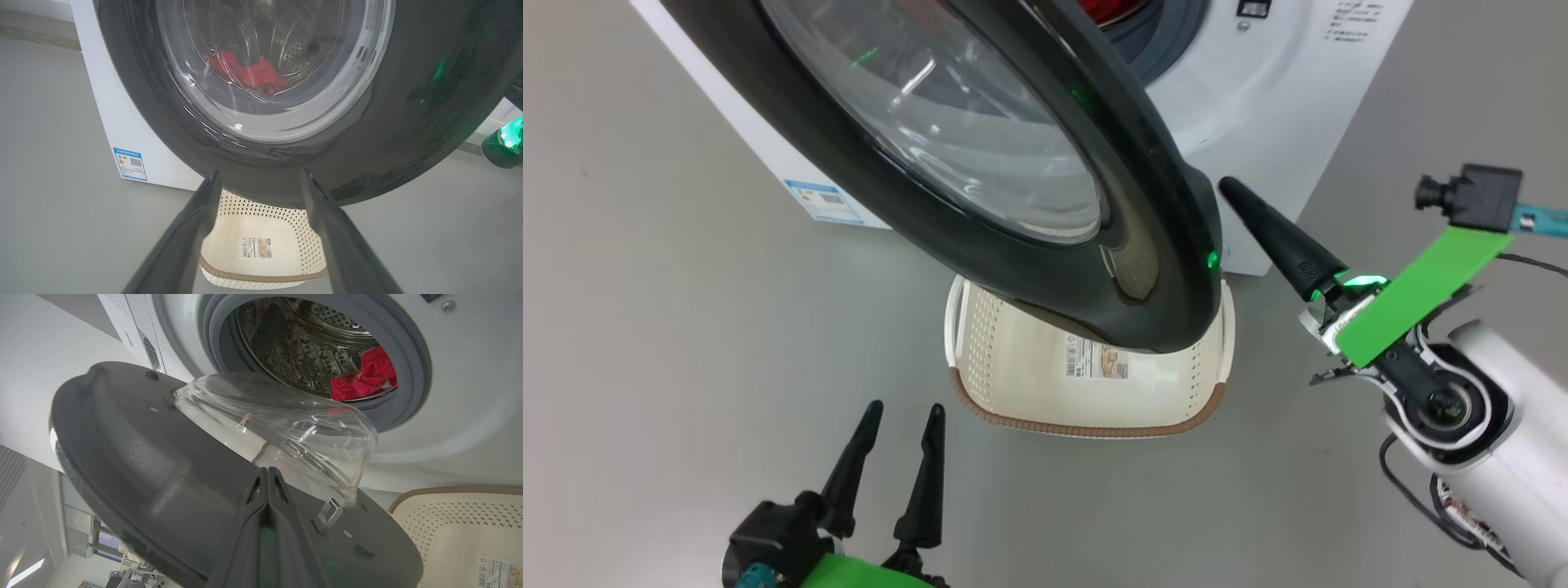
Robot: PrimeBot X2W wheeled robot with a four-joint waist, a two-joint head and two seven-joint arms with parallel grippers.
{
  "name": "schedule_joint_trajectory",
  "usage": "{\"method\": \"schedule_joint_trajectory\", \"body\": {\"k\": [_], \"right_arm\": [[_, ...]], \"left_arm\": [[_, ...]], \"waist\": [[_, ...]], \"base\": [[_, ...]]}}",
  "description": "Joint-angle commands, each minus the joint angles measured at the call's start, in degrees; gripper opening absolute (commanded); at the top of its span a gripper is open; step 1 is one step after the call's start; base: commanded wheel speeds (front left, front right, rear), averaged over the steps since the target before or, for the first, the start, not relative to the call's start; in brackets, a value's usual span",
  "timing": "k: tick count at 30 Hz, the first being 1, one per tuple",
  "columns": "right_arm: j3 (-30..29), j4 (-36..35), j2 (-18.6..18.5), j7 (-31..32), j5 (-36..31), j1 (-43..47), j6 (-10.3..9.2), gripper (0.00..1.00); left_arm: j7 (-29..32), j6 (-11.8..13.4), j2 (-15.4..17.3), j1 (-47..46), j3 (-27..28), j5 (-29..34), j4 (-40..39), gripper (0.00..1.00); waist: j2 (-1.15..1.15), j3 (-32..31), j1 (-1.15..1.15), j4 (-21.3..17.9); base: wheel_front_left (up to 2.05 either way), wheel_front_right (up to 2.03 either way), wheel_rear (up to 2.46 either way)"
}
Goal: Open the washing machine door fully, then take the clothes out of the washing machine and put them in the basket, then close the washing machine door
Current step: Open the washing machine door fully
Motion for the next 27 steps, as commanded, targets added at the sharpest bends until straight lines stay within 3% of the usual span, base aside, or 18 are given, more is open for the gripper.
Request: {"method": "schedule_joint_trajectory", "body": {"k": [1,5,12,27], "right_arm": [[-0.5,-1.1,-0.2,1.9,1.4,-0.6,0.37,0.00],[-2.9,0.2,0.7,9.5,5.6,-1.0,0.37,0.00],[-6.0,2.2,3.2,18.5,6.3,-0.3,0.37,0.00],[-9.9,2.8,9.0,25.6,2.5,6.8,0.37,0.00]], "left_arm": [[-0.7,0.3,0.5,-1.7,1.4,-0.2,-1.6,1.00],[-0.7,0.3,0.5,-2.1,0.9,-0.4,-1.4,1.00],[-0.7,0.5,0.5,-2.0,0.3,-0.6,-1.4,1.00],[-0.7,0.2,0.5,0.9,0.0,-0.2,-0.7,1.00]], "waist": [[0.00,0.7,0.00,0.5],[0.00,1.0,0.00,0.9],[0.00,0.4,0.00,1.4],[0.00,-4.7,0.00,4.4]], "base": [[0.00,0.00,0.00],[0.00,0.00,0.00],[0.00,0.00,0.00],[0.00,0.00,0.00]]}}
